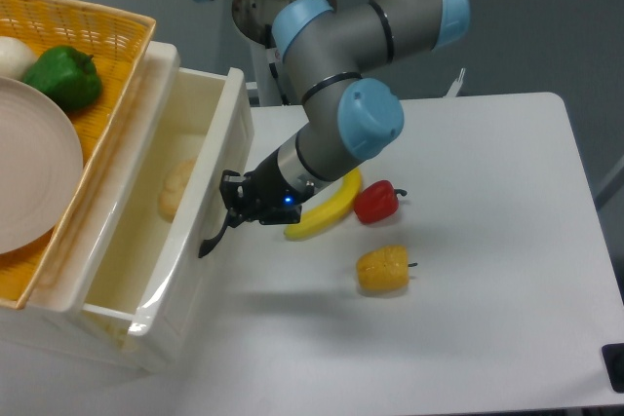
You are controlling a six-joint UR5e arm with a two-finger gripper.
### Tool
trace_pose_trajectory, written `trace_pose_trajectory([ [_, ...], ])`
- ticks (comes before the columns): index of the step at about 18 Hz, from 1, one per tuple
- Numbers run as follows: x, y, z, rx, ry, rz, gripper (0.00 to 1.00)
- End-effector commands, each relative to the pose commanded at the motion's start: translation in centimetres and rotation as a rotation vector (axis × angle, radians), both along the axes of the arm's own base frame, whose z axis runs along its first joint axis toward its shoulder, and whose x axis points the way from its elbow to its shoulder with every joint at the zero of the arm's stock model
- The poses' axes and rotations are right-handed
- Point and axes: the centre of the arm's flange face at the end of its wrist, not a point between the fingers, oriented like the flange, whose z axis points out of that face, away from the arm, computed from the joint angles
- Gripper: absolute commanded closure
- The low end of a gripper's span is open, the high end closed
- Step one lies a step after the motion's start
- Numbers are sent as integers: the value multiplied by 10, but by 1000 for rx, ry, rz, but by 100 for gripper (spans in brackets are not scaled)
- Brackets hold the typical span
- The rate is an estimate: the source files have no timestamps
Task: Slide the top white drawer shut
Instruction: 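Push the drawer front into the cabinet with the gripper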
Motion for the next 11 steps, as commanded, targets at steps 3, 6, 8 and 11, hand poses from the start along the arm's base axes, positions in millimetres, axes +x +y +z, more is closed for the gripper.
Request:
trace_pose_trajectory([
  [3, 12, 5, -3, -5, -2, -17, 90],
  [6, 24, 11, -3, -12, -4, -34, 90],
  [8, 32, 15, -3, -25, -7, -26, 90],
  [11, 42, 19, -2, -25, -5, -40, 90],
])
